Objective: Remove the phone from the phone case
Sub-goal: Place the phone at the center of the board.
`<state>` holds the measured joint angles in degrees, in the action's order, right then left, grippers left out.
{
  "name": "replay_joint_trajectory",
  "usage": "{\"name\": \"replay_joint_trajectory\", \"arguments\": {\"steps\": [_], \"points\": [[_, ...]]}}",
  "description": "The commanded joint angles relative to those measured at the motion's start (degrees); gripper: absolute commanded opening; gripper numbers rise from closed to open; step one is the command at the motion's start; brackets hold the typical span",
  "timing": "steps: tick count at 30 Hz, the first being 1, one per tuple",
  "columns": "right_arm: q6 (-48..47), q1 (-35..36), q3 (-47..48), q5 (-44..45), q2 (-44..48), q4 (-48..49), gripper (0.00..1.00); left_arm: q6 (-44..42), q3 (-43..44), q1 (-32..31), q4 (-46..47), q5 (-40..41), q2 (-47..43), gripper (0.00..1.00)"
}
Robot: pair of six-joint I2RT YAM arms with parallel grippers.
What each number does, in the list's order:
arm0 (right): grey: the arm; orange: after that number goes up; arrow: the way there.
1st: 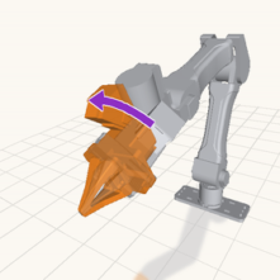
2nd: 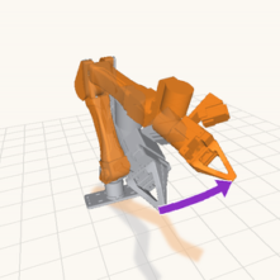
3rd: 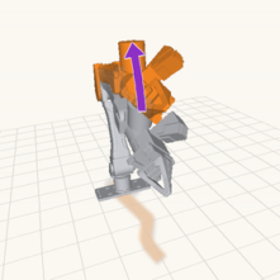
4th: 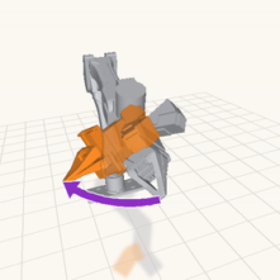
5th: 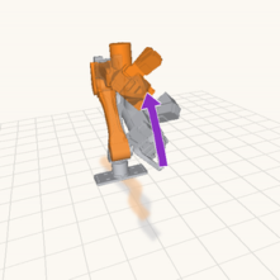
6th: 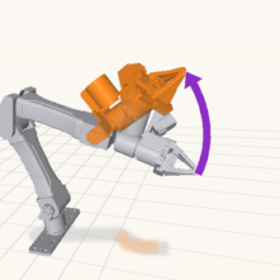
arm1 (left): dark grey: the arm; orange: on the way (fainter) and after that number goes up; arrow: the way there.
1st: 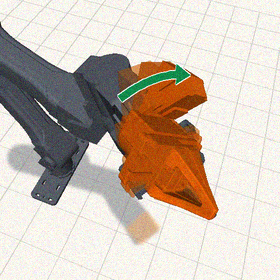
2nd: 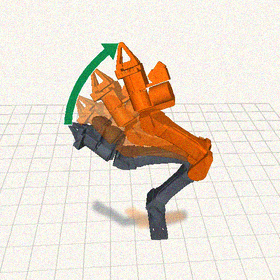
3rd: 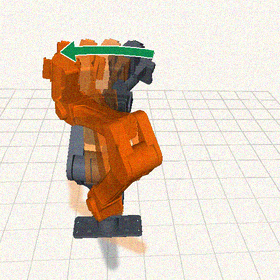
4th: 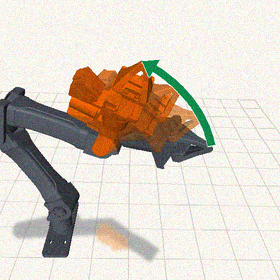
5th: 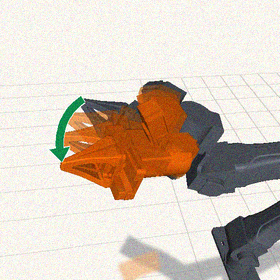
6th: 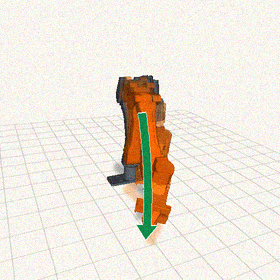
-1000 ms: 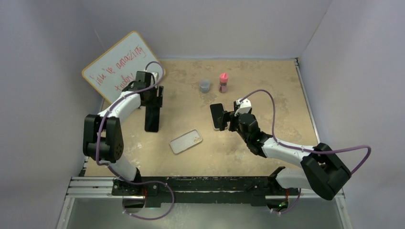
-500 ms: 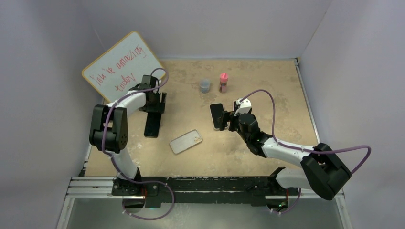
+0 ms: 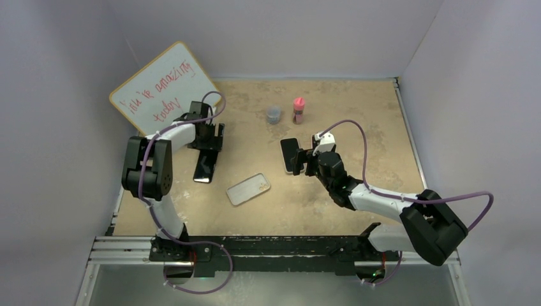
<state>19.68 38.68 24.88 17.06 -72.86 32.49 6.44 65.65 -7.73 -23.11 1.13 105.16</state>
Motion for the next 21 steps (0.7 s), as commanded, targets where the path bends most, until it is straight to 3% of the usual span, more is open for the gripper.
{"name": "replay_joint_trajectory", "arguments": {"steps": [1,4,11,16,21], "points": [[0.4,0.1,0.8,0.6,-0.3,1.3,0.99,-0.1,-0.4,0.5,1.2,-2.5,0.8,0.80],[0.4,0.1,0.9,0.6,-0.3,1.1,0.99,0.3,-0.1,0.5,0.6,-1.4,-0.9,0.88],[0.2,0.1,0.9,0.6,0.2,0.9,0.99,-1.0,-0.9,-0.1,0.2,3.9,-9.2,0.93],[0.0,0.1,0.7,0.9,0.7,0.8,0.99,-6.2,-0.5,-8.5,-2.3,10.7,-14.2,0.95],[0.1,0.1,0.7,0.9,0.7,0.8,0.99,-4.1,-1.3,-14.2,-4.4,3.7,-17.3,0.97]]}}
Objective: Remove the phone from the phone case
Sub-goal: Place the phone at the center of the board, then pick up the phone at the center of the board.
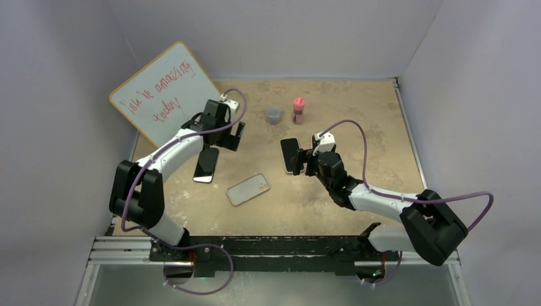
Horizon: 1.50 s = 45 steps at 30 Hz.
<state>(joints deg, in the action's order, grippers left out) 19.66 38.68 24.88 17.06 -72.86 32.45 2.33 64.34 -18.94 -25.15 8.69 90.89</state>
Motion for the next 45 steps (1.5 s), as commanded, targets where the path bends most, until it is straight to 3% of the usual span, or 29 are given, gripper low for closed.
{"name": "replay_joint_trajectory", "arguments": {"steps": [1,9,18,26,31,37,45], "points": [[0.1,0.1,0.7,0.9,0.6,0.9,0.99,1.0,-0.5,-3.9,-2.6,-5.7,-3.8,0.97],[-1.7,0.1,2.8,-1.0,-2.1,1.0,0.96,8.9,-11.4,-8.1,0.8,-11.9,-10.0,0.94],[-1.3,0.1,4.2,-2.5,-4.4,-0.3,0.95,8.4,-12.2,-17.0,0.7,-12.3,-3.2,0.83],[-1.0,0.1,4.4,-2.6,-4.6,-1.2,0.95,8.9,-11.8,-17.7,4.2,-13.0,3.4,0.62],[-0.8,0.1,4.4,-2.8,-4.5,-1.4,0.95,10.0,-11.3,-17.6,5.3,-13.3,5.2,0.27],[-0.6,0.1,4.5,-3.0,-4.3,-1.7,0.95,17.7,-13.8,-17.6,9.6,-10.8,4.2,0.00],[-0.5,0.1,4.4,-2.9,-3.9,-2.1,0.95,30.3,-13.5,-15.7,15.2,-6.8,4.8,0.00]]}}
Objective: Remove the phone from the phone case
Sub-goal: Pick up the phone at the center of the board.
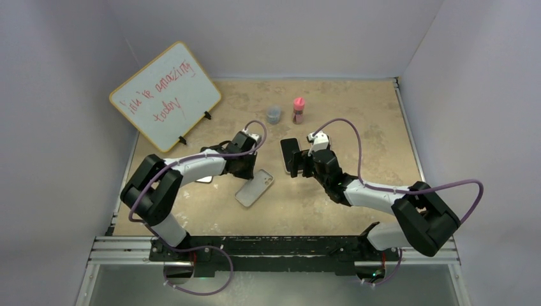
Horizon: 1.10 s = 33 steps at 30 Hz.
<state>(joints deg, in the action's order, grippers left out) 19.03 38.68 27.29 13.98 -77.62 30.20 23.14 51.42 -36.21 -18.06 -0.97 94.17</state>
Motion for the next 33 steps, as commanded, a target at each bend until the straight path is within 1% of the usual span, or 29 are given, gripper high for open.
{"name": "replay_joint_trajectory", "arguments": {"steps": [1,5,10,13,17,19,24,26,29,33], "points": [[0.2,0.1,1.9,0.1,1.0,0.0,0.95,11.7,-0.6,2.4,8.8,3.1,1.6,0.00],[0.2,0.1,1.9,0.0,1.1,-0.3,0.95,16.9,-1.3,5.3,9.7,7.4,1.1,0.00],[0.2,0.1,2.2,-0.1,0.8,-0.3,0.95,21.5,-4.3,7.9,10.7,14.2,-1.0,0.00],[0.3,0.1,2.5,-0.5,0.3,-0.5,0.95,21.9,-4.5,8.2,11.0,16.7,-1.5,0.00],[0.4,0.1,2.7,-0.8,-0.3,-0.3,0.95,21.9,-3.0,8.1,11.4,16.8,-0.1,0.01],[0.4,0.1,2.9,-0.9,-0.6,-0.5,0.95,21.3,-2.5,8.1,12.1,16.0,0.5,0.07],[0.4,0.1,3.3,-1.1,-0.9,-1.3,0.96,19.9,-1.9,8.0,11.8,16.1,-0.3,0.33],[0.5,0.1,3.8,-1.3,-0.9,-1.3,0.96,19.4,-2.1,8.0,11.5,16.1,-1.6,0.39],[0.5,0.1,4.6,-1.3,-1.4,-2.5,0.97,18.1,-2.1,8.0,10.9,15.2,-4.3,0.45],[0.6,0.0,6.3,-1.6,-2.3,-6.1,0.99,14.9,-1.9,8.7,8.2,14.1,-11.1,0.55]]}}
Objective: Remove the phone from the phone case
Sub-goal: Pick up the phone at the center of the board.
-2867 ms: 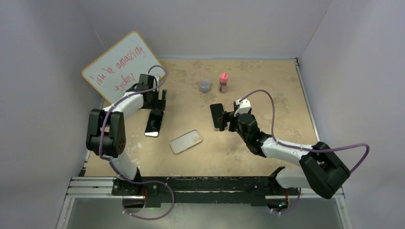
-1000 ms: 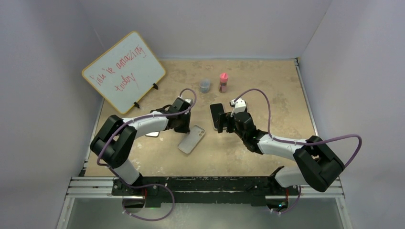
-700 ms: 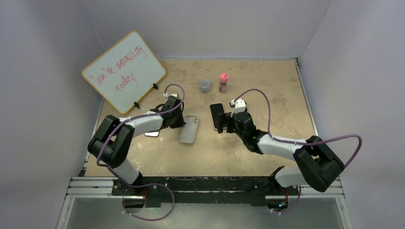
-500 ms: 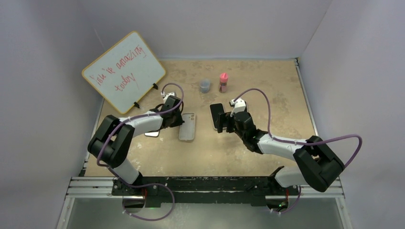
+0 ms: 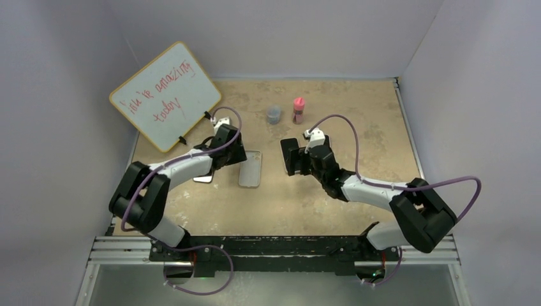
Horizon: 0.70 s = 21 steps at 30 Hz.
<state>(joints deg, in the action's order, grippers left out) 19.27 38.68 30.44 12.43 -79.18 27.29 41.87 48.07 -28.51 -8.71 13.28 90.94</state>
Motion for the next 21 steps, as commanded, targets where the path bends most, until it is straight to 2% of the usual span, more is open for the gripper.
{"name": "replay_joint_trajectory", "arguments": {"steps": [1,7,9,11,12,18,21], "points": [[0.5,0.0,3.9,0.1,-1.2,-4.2,0.99,-4.7,1.3,1.7,-1.8,-0.9,-9.9,0.57],[1.2,0.0,10.5,0.9,-5.6,-12.0,0.99,-10.5,1.8,8.4,-7.8,-7.1,-23.5,0.69],[0.9,0.0,13.0,1.9,-7.1,-14.7,0.99,-12.3,2.5,9.4,-10.5,-6.3,-27.8,0.79],[0.3,0.0,15.4,2.0,-8.5,-16.9,0.99,-14.1,2.8,9.7,-12.8,-4.3,-32.1,0.95],[0.1,0.1,16.7,1.8,-9.5,-18.4,0.99,-14.9,2.8,9.7,-13.7,-3.6,-34.3,0.99],[-0.3,0.1,25.2,2.5,-16.7,-26.9,0.99,-26.1,2.7,9.7,-17.0,-0.8,-44.2,1.00],[-0.4,0.0,28.6,4.0,-19.7,-30.4,0.99,-28.6,-1.0,9.7,-15.7,1.9,-47.4,1.00]]}}
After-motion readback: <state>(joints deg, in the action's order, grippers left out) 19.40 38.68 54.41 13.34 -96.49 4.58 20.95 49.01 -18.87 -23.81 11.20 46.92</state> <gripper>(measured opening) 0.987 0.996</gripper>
